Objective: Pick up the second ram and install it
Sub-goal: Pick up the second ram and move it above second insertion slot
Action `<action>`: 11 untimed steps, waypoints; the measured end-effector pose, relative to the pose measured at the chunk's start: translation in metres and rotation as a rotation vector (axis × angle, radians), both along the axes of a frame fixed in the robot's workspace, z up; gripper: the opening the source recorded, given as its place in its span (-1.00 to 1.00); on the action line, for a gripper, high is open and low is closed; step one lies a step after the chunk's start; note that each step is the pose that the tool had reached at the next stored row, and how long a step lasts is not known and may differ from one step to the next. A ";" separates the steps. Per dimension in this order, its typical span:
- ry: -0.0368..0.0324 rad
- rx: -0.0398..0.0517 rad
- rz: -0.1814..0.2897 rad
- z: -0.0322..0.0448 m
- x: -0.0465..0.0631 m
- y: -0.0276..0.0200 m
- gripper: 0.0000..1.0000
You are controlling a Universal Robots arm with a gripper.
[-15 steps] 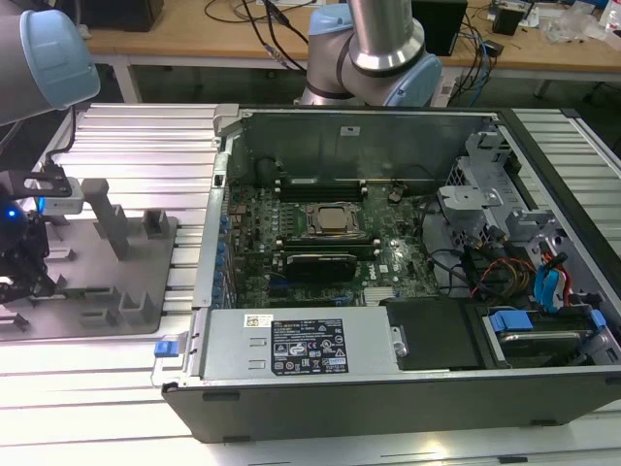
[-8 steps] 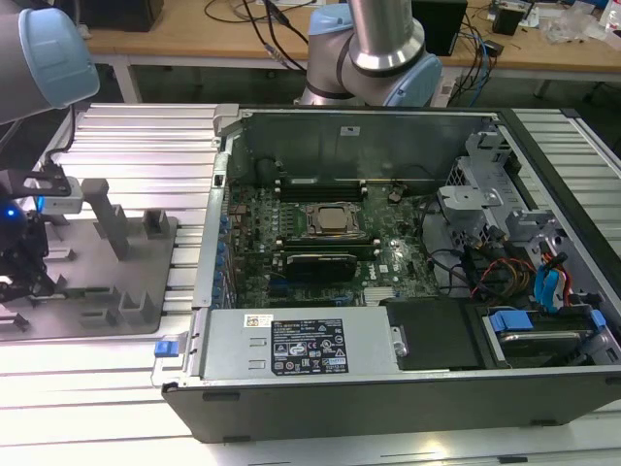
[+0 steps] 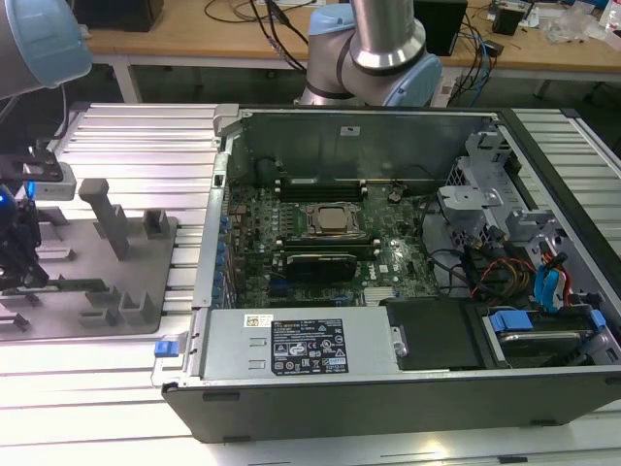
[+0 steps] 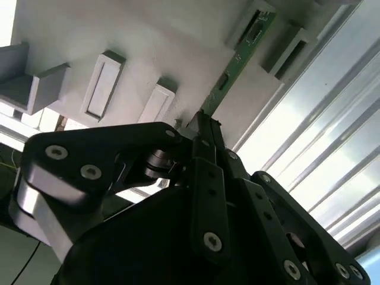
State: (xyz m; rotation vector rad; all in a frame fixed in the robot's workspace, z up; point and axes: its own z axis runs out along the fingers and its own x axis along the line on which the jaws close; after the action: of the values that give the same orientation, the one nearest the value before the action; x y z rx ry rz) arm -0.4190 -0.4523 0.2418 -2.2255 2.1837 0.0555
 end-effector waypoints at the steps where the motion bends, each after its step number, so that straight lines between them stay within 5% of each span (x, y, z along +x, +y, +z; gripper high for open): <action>1: 0.0000 0.0000 0.000 0.0095 0.000 0.0005 -0.82; 3: 0.0000 -0.0005 0.000 0.0304 0.000 0.0026 -0.82; 11: 0.0001 -0.0046 0.000 0.0792 0.000 0.0075 -0.82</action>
State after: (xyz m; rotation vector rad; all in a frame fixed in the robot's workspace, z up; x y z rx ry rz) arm -0.4190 -0.4448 0.3210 -2.2280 2.1862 0.0507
